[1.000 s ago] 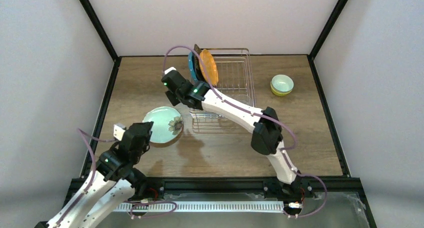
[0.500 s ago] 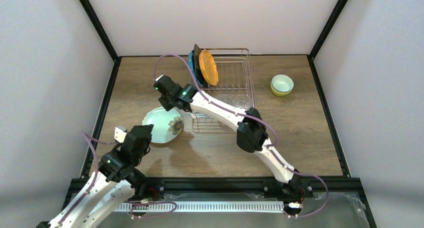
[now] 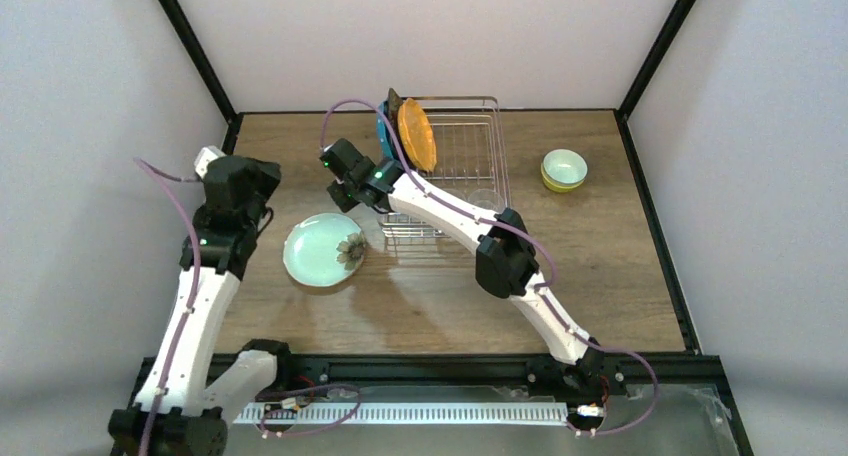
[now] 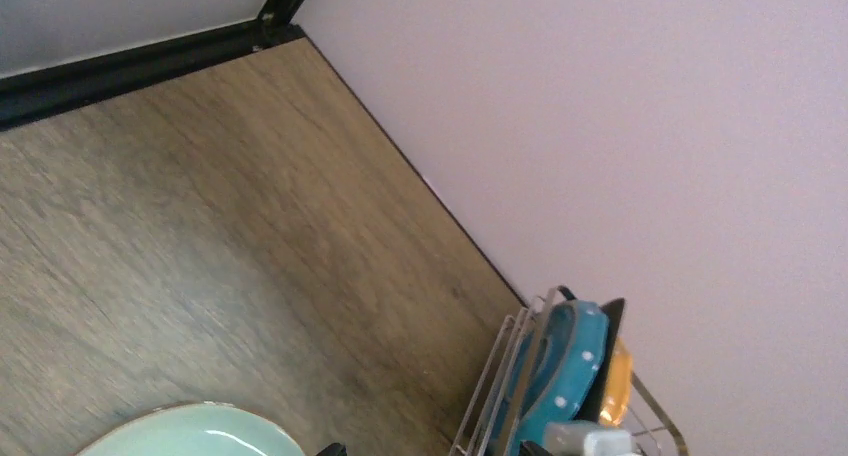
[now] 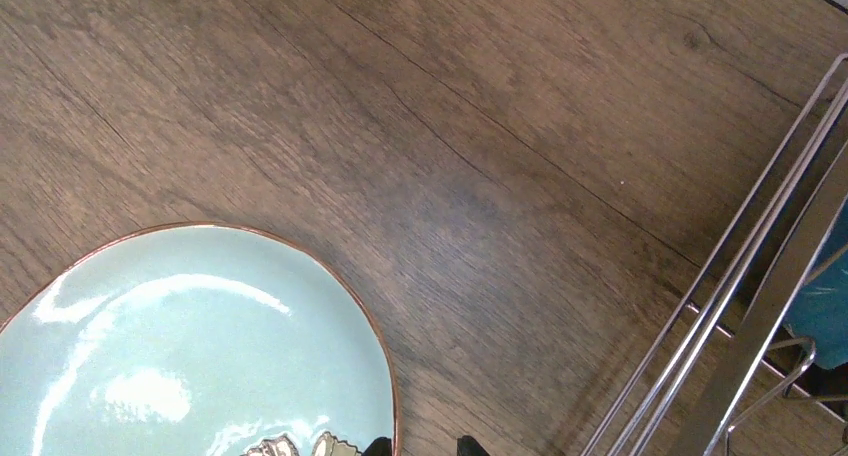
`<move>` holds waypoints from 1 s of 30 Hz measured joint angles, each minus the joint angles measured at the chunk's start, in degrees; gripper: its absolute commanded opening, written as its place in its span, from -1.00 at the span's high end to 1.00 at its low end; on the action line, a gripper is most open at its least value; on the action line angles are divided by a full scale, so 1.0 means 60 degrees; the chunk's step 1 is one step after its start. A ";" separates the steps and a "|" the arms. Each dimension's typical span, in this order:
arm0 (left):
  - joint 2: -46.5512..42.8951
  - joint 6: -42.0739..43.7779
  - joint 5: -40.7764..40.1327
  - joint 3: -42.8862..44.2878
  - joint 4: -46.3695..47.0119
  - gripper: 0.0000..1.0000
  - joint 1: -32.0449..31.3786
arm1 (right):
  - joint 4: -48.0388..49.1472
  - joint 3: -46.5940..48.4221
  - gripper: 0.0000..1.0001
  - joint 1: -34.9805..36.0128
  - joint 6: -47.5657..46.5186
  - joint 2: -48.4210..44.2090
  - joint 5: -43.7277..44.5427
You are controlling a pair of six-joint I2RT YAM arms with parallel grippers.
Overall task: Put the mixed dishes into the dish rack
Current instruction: Insert the plate at the center of the board.
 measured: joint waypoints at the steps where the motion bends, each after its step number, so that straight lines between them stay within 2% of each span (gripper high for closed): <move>1: 0.0117 0.0237 0.0444 0.0015 0.0138 -0.99 0.0488 | -0.0004 0.0029 0.22 -0.0007 -0.0025 0.0004 -0.0040; 3: 0.0229 0.0488 0.1275 -0.0182 0.0401 -0.99 0.1417 | -0.0007 0.0098 0.22 -0.0015 -0.0106 0.0015 -0.0120; 6: 0.0153 0.0481 0.2495 -0.1472 0.1184 -0.99 0.2648 | 0.0004 0.0211 0.21 -0.0040 -0.0193 0.0018 -0.0229; 12: 0.0091 -0.0441 0.4615 -0.4707 0.2557 -0.99 0.3519 | 0.0022 0.0259 0.22 -0.0120 -0.0266 0.0040 -0.0430; 16: -0.0237 -0.1071 0.5508 -0.6145 0.3625 -0.99 0.3883 | 0.0025 0.0259 0.22 -0.0189 -0.0299 0.0051 -0.0470; 23: -0.1158 -0.1038 0.6003 -0.6521 0.4255 -0.99 0.4237 | 0.0131 0.0211 0.18 -0.0237 -0.0361 0.0051 -0.0481; 30: -0.1738 -0.0659 0.6000 -0.6550 0.3464 -0.99 0.4455 | 0.0189 0.0211 0.14 -0.0237 -0.0412 0.0051 -0.0616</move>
